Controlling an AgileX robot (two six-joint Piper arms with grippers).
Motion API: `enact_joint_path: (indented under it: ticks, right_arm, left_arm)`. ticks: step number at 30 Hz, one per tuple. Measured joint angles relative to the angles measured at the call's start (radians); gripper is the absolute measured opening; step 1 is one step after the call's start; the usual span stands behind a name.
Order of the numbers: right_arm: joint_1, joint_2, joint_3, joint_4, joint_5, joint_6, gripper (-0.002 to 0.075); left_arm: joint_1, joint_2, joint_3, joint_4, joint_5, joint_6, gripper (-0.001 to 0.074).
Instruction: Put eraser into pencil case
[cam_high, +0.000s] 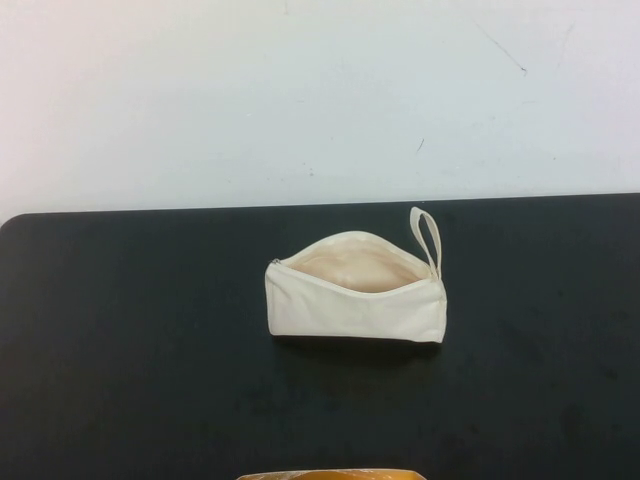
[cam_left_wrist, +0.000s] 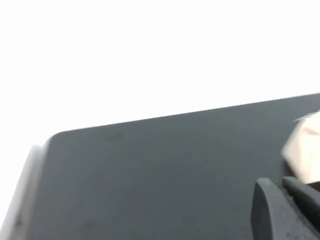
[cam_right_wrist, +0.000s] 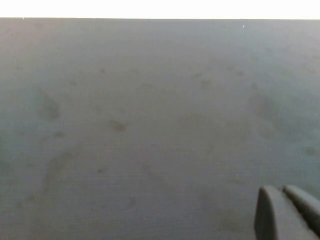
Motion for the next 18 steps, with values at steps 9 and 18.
enact_joint_path:
  ticks: [9, 18]
  right_arm:
    - [0.000, 0.000, 0.000, 0.000, 0.000, 0.000, -0.0001]
    - [0.000, 0.000, 0.000, 0.000, 0.000, 0.000, -0.0001]
  left_arm:
    - [0.138, -0.301, 0.253, -0.023, -0.023, -0.003, -0.0001]
    - [0.152, -0.388, 0.295, -0.106, 0.168, 0.013, -0.0001]
